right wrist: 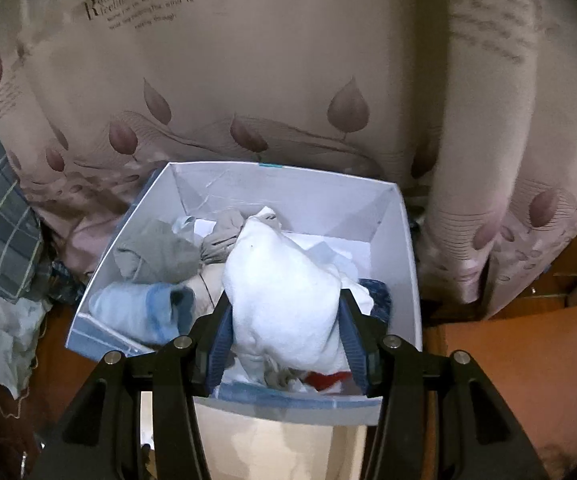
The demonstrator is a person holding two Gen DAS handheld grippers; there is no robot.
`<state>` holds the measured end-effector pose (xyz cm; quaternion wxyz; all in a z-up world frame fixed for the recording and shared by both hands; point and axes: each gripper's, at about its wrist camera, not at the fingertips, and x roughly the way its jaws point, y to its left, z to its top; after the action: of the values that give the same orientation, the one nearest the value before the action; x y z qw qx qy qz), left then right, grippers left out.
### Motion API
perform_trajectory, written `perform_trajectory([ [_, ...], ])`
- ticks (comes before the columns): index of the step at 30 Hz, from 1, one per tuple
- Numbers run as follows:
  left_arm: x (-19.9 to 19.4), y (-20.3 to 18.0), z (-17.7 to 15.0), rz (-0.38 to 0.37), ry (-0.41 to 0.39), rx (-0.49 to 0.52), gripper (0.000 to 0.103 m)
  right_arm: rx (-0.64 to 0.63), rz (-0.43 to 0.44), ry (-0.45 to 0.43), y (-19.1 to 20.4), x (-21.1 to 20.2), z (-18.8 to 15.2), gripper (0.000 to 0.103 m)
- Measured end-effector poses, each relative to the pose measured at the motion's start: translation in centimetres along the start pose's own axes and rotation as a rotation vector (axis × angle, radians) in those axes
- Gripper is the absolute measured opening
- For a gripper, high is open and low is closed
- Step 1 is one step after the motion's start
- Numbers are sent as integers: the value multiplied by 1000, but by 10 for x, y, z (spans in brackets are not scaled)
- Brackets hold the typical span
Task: Take underwear out of drawer
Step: 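Lower the white garment into the box and open the right tool, then move the open right tool back over the drawer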
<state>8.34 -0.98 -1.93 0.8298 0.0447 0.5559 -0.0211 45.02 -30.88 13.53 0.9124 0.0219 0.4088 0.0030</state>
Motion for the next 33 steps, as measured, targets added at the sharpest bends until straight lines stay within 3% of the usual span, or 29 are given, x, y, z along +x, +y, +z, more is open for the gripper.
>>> perform_trajectory([
  [10, 0, 2, 0, 4, -7, -2, 56, -23, -17, 70, 19, 55, 11, 48],
  [17, -2, 1, 0, 13, -18, 3, 56, -16, -35, 58, 22, 65, 9, 58],
  [24, -4, 0, 0, 14, -27, 7, 56, -5, 12, -38, 20, 26, 6, 78],
  [33, -9, 0, -1, -1, -47, 7, 56, 17, 99, -67, 4, -44, -40, 90],
])
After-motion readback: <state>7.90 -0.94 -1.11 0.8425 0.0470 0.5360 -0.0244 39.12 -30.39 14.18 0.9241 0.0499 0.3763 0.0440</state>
